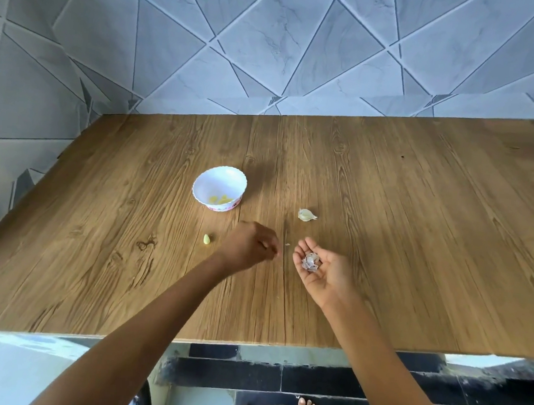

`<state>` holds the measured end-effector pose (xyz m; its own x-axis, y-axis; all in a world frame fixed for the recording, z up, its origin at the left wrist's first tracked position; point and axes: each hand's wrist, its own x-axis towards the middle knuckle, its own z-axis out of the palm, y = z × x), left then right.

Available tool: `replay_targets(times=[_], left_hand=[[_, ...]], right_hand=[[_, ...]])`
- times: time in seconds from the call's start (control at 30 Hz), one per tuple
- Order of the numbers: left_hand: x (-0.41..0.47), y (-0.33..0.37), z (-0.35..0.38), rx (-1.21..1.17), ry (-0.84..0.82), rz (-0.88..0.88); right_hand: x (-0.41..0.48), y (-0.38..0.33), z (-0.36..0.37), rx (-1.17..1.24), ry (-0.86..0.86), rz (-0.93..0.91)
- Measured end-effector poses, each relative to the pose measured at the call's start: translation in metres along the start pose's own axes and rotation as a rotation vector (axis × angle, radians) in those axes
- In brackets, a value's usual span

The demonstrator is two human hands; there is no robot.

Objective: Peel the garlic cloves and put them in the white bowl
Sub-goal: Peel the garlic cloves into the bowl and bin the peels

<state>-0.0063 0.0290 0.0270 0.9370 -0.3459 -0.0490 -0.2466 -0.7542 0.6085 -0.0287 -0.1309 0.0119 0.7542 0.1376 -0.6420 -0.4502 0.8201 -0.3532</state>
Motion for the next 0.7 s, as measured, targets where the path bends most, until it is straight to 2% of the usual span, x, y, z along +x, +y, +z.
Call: replay_targets(times=[0.07, 0.1, 0.23, 0.37, 0.6, 0.7], left_hand=[[0.005, 0.014, -0.010, -0.250, -0.011, -0.029], [0.007, 0.023, -0.012, -0.244, -0.025, 0.004], [0.008, 0.047, 0.000, 0.027, -0.061, 0.155], [0.012, 0.057, 0.011, 0.241, 0.040, 0.071], [0.022, 0.042, 0.007, 0.153, 0.205, -0.004], [0.030, 0.019, 0.007, 0.245, 0.103, -0.026]], right_hand=[[0.001, 0.002, 0.003, 0.019, 0.000, 0.026], [0.001, 0.003, 0.004, 0.036, -0.005, 0.038], [0.002, 0.005, 0.009, 0.075, -0.005, 0.062], [0.003, 0.001, 0.008, 0.109, 0.035, 0.052], [0.000, -0.008, 0.002, 0.143, -0.024, 0.015], [-0.001, -0.016, -0.004, 0.118, -0.028, -0.019]])
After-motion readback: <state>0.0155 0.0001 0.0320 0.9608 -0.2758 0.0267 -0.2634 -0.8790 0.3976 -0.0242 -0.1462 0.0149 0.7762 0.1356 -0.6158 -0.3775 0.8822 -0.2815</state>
